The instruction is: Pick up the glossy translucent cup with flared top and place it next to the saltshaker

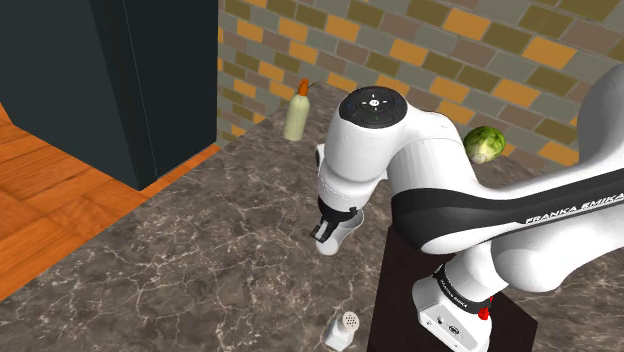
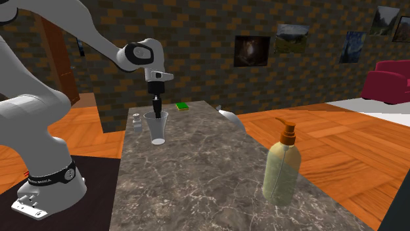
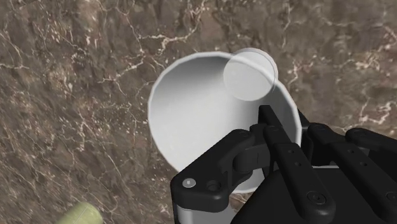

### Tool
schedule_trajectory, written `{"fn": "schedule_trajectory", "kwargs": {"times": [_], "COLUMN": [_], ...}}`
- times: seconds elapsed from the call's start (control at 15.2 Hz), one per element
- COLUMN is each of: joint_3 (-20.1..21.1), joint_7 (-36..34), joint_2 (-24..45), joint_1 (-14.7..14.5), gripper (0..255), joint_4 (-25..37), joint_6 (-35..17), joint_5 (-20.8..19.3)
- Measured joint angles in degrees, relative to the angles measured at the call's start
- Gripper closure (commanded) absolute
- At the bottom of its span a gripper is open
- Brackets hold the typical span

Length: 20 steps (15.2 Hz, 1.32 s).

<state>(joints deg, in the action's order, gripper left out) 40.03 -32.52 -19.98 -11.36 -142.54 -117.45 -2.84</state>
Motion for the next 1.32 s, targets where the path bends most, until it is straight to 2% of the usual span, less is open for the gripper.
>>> {"fn": "schedule_trajectory", "kwargs": {"times": [0.26, 0.33, 0.73, 1.06, 1.32], "joint_3": [0.14, 0.15, 0.15, -0.50, -0.51], "joint_7": [-0.20, -0.21, -0.21, 0.88, 0.91], "joint_2": [0.23, 0.24, 0.24, -2.00, -2.05], "joint_1": [0.05, 0.05, 0.05, -0.92, -0.95], "gripper": [255, 0, 0, 0, 0], "joint_4": [-0.09, -0.09, -0.09, 4.91, 5.64], "joint_6": [-0.29, -0.30, -0.31, 6.52, 7.35], "joint_5": [-0.10, -0.10, -0.11, 1.28, 1.33]}}
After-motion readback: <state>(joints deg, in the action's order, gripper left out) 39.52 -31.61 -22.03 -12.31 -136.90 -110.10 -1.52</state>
